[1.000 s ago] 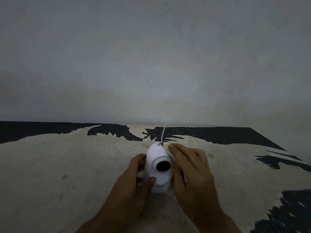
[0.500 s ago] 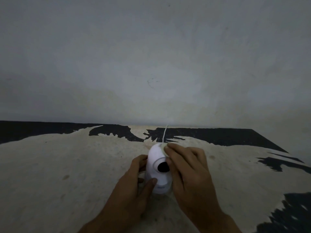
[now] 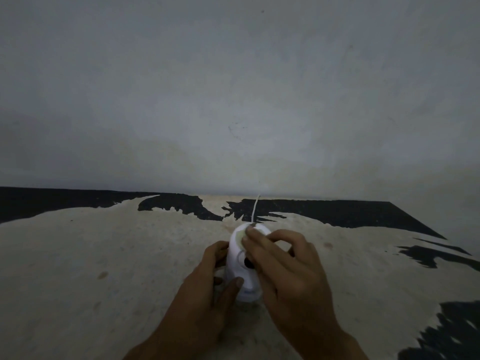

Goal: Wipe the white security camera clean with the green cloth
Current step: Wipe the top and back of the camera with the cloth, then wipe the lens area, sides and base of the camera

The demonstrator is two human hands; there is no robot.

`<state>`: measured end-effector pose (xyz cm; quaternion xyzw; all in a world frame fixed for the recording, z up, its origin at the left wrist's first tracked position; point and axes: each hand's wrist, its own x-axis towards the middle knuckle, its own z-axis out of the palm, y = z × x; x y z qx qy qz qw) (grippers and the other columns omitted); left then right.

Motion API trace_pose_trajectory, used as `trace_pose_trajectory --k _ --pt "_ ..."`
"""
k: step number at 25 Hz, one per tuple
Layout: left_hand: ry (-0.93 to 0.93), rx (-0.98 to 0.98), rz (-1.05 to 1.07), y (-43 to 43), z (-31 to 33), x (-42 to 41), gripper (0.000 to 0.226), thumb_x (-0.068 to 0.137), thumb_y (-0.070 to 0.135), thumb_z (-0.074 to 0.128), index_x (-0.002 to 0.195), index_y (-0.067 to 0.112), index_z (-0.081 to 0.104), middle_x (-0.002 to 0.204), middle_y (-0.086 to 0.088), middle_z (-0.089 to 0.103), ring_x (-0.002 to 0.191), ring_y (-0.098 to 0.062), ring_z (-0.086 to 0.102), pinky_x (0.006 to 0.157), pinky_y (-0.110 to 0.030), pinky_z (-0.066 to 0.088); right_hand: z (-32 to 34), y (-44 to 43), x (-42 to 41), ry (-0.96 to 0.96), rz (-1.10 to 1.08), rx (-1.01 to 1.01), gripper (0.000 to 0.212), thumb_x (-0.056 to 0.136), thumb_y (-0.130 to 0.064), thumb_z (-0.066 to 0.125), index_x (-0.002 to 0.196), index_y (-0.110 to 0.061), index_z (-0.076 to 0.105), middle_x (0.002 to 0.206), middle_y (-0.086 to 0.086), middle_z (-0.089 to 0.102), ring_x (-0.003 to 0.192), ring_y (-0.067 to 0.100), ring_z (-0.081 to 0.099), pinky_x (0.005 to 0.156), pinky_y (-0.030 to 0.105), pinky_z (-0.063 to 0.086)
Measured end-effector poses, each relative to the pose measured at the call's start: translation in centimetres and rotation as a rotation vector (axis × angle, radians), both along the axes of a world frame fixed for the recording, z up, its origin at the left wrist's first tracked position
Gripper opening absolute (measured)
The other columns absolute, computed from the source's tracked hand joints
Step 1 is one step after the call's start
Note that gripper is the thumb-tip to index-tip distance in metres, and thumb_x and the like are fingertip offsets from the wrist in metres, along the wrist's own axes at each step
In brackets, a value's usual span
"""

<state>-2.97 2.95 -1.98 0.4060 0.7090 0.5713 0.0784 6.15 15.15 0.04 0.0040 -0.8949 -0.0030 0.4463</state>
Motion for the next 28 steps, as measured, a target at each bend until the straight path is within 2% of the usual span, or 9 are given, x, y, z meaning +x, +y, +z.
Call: trace_pose_trajectory --k 3,5,9,14,17,19,21,25,28 --pt "0.035 0.011 -0.014 -0.2 0.0 0.2 0.050 0.083 0.030 0.060 0.112 0.054 0.026 0.106 0.033 0.047 0.094 0.010 0.054 0.076 -0.002 0.042 -1.3 0.4 -1.2 0.054 0.018 0.145 0.027 0.100 -0.016 0.028 0.109 -0.011 0.053 0.105 0.002 0.067 0.085 0.012 0.070 0.096 0.026 0.039" --pt "0.028 -0.001 -0.015 -0.3 0.2 0.2 0.046 0.080 0.041 0.059 0.107 0.057 0.026 0.105 0.038 0.043 0.095 0.007 0.055 0.072 -0.001 0.043 -0.3 1.2 -0.4 0.069 -0.029 0.119 0.045 0.102 -0.029 0.023 0.107 -0.005 0.060 0.099 0.007 0.073 0.088 0.017 0.063 0.091 0.027 0.044" --pt "-0.013 -0.044 -0.002 0.2 0.3 0.1 0.047 0.073 0.050 0.054 0.109 0.054 0.024 0.104 0.040 0.037 0.097 -0.001 0.056 0.075 -0.008 0.044 1.5 1.1 1.6 0.131 -0.104 0.004 0.039 0.098 -0.030 0.035 0.115 -0.007 0.062 0.108 0.008 0.071 0.096 0.018 0.050 0.066 0.035 0.055" --pt "-0.014 -0.108 0.123 0.6 0.7 0.1 0.058 0.085 0.018 0.059 0.131 0.030 0.025 0.102 0.020 0.047 0.101 -0.004 0.055 0.082 -0.010 0.042 0.7 -1.8 -0.4 -0.007 -0.036 0.185 0.033 0.083 -0.028 0.050 0.110 -0.021 0.067 0.108 -0.005 0.072 0.104 0.018 0.052 0.079 0.037 0.051" --pt "-0.042 -0.090 0.117 0.6 0.9 0.4 0.055 0.084 0.015 0.061 0.122 0.036 0.026 0.099 0.018 0.043 0.108 -0.010 0.054 0.082 -0.009 0.039 0.9 -2.0 0.1 0.014 -0.013 0.176 0.030 0.082 -0.031 0.050 0.108 -0.023 0.063 0.092 -0.007 0.076 0.095 0.014 0.051 0.075 0.032 0.052" --pt "-0.013 -0.052 0.070 0.3 0.8 0.4 0.052 0.083 0.019 0.063 0.109 0.046 0.027 0.099 0.027 0.044 0.091 0.010 0.055 0.071 -0.001 0.041 1.0 -1.5 0.8 0.055 0.021 0.113 0.029 0.083 -0.031 0.053 0.111 -0.021 0.054 0.084 -0.002 0.076 0.085 0.012 0.053 0.072 0.028 0.049" --pt "0.022 -0.035 0.045 0.2 0.7 0.3 0.048 0.081 0.024 0.064 0.106 0.049 0.031 0.101 0.032 0.045 0.087 0.016 0.054 0.068 -0.001 0.043 1.0 -0.7 1.4 0.082 0.051 -0.024 0.028 0.088 -0.032 0.054 0.112 -0.017 0.053 0.082 0.003 0.073 0.075 0.010 0.058 0.064 0.025 0.053" --pt "0.081 -0.044 0.188 -0.1 0.3 0.5 0.057 0.077 0.028 0.068 0.122 0.033 0.032 0.115 0.017 0.044 0.102 -0.003 0.049 0.091 -0.025 0.046 1.3 -0.7 1.8 0.227 0.070 -0.476 0.028 0.086 -0.039 0.055 0.099 -0.015 0.059 0.083 -0.009 0.068 0.075 -0.002 0.066 0.059 0.011 0.054" --pt "0.260 0.193 0.274 -1.1 0.8 1.0 0.037 0.074 0.026 0.059 0.104 0.036 0.040 0.093 0.020 0.050 0.085 -0.006 0.052 0.069 -0.017 0.047 1.0 -1.2 1.7 0.261 0.121 -0.707 0.020 0.084 -0.037 0.063 0.095 -0.020 0.064 0.085 -0.018 0.069 0.084 -0.008 0.064 0.062 0.007 0.051"
